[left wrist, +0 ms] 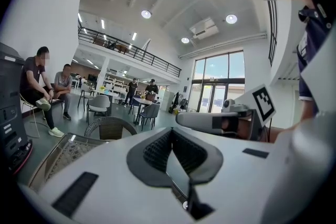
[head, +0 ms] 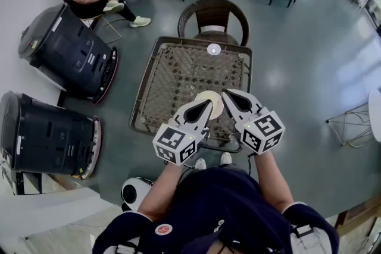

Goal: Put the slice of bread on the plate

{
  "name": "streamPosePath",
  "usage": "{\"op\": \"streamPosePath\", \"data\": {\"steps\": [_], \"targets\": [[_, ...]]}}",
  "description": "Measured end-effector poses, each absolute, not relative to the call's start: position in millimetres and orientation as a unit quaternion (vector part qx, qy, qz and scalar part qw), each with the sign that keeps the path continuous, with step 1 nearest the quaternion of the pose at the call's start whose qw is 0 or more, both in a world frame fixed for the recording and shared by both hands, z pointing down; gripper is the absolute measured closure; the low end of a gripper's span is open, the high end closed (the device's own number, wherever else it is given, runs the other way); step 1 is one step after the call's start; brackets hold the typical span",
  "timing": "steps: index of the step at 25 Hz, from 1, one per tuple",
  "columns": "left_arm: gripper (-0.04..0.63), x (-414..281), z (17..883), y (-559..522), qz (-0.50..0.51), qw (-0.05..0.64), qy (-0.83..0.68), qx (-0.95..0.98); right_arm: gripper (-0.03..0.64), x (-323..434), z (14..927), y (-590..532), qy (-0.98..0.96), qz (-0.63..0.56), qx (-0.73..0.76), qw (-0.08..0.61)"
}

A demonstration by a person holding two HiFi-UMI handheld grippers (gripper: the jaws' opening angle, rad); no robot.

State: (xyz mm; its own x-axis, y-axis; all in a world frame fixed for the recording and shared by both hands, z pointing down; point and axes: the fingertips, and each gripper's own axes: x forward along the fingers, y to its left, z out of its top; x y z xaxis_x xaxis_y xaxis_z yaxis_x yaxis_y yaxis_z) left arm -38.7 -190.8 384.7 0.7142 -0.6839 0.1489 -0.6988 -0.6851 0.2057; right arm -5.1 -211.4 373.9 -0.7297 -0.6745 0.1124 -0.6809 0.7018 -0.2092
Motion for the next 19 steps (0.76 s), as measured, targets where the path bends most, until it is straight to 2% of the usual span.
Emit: {"op": "streamPosePath", "data": {"steps": [19], "targets": [[0.588, -35.7, 379.2, -187.6, 0.029, 0.121, -0.376, 0.918, 0.611, -0.9, 367.8, -207.8, -0.921, 0.115, 0.373, 0.002]]}}
